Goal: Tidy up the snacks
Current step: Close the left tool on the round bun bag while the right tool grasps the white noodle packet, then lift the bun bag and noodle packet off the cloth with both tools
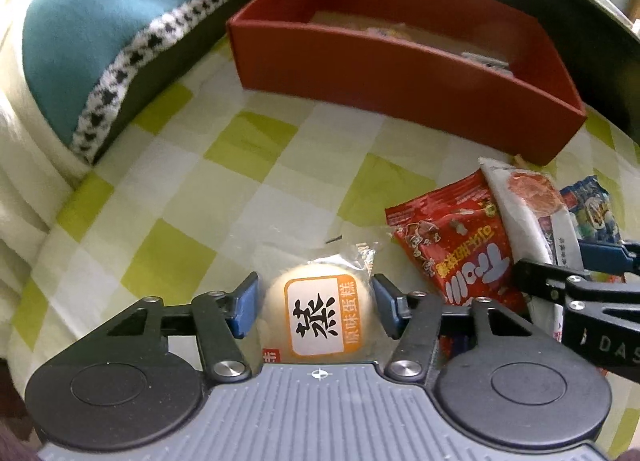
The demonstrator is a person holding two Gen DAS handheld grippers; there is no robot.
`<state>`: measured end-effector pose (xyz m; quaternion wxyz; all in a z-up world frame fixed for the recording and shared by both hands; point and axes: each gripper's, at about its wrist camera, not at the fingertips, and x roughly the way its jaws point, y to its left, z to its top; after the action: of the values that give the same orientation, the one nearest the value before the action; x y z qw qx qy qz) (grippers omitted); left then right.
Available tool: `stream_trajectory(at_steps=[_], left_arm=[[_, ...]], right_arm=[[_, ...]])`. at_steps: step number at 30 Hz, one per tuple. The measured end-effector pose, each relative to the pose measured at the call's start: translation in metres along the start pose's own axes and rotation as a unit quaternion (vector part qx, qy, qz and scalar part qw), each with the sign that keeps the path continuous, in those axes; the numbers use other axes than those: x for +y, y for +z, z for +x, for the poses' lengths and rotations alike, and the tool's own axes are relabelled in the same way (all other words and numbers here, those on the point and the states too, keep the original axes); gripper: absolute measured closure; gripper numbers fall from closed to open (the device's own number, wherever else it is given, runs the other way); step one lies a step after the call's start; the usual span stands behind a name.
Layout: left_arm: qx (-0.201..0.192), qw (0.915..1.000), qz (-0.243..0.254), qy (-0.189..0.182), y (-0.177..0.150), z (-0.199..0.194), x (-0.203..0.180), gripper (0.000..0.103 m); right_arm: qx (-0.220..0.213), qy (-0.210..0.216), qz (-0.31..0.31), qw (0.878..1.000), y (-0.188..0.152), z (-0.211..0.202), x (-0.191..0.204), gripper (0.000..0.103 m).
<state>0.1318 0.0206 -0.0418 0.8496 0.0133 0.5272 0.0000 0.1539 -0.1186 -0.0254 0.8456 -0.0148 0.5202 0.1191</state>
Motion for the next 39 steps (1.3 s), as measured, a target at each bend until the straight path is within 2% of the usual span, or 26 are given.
stream_trajectory(at_steps=[5,27,33,39], left_arm=[[-0.020,0.9996,0.018,0.006,0.001,-0.007,-0.005,0.041],[-0.060,0.9979,0.026,0.002,0.009,-0.028,-0.007,0.044],[-0.062,0.9975,0.032,0.011,0.008,-0.027,-0.010,0.044],[-0.062,0.9975,0.032,0.013,0.009,-0.027,-0.011,0.043]], right_arm=[[-0.005,-0.001,-0.010,1.000,0.000,-0.002,0.004,0.054],[-0.052,0.010,-0.018,0.998,0.011,-0.026,0.007,0.056],[-0.033,0.008,-0.011,0.999,0.010,-0.015,0.003,0.057],[-0.013,0.030,0.038,0.999,0.005,-0.009,-0.014,0.056]])
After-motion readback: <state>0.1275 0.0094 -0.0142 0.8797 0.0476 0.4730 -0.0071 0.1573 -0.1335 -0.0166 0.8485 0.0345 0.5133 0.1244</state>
